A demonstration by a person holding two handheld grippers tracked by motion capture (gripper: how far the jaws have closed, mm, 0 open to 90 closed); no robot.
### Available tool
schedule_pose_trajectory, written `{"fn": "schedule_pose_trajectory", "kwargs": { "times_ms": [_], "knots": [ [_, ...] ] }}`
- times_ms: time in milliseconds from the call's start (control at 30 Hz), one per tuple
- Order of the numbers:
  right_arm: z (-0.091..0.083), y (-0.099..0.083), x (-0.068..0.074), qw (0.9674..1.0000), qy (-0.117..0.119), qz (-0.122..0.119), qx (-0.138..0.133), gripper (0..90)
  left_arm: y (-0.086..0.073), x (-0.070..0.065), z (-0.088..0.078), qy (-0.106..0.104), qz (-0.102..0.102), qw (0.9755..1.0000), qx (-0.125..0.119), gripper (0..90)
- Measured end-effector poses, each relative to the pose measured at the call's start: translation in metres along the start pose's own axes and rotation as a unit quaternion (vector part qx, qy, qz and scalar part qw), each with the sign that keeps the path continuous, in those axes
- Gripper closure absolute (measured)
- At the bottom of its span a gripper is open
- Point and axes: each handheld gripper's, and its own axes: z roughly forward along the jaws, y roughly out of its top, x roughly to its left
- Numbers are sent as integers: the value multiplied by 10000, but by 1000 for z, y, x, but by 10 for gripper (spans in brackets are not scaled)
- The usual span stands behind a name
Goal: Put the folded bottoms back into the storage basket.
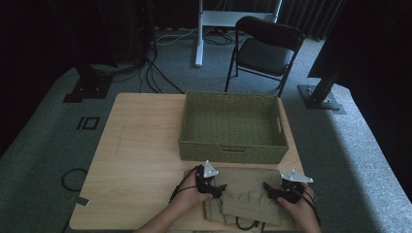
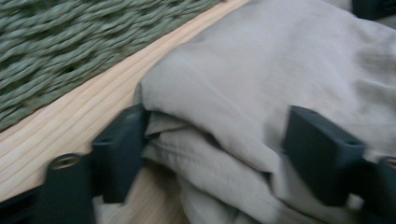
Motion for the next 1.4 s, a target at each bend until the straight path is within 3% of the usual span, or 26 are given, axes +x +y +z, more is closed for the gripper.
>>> {"fn": "schedule_pose_trajectory", "kwargs": {
  "times_ms": [133,200,267,300,433,600,767,833,967,1100,1400],
  "knots": [
    [0,1,3,9997,222,-106,-95,508,0,1,0,-247,-234,9994,-111,525],
    [0,1,5,9993,314,-144,-118,613,1,3,2,-260,-391,9988,-132,604],
    [0,2,8,9989,452,-99,-81,748,3,0,3,-168,-300,9993,-125,648],
    [0,2,10,9989,450,-88,-54,764,3,-1,3,-186,-277,9994,-127,677],
    [-1,4,13,9992,402,-44,-19,795,2,0,3,-354,-224,9990,-147,783],
    [-2,5,12,9991,428,-47,68,810,2,-3,1,-344,-2,9993,-123,797],
    [-7,8,13,9986,478,-139,167,819,4,-3,-4,-500,26,9987,-55,811],
    [-9,9,13,9984,518,-133,160,820,6,-2,-6,-582,-52,9982,-115,812],
    [-15,12,12,9981,596,-137,49,821,8,1,-11,-651,-215,9974,-227,812],
    [-21,15,12,9975,700,-17,-62,821,10,0,-16,-634,-92,9974,-314,812],
    [-35,28,19,9961,840,-109,-266,823,18,-1,-31,-679,70,9968,-409,816]
  ]
}}
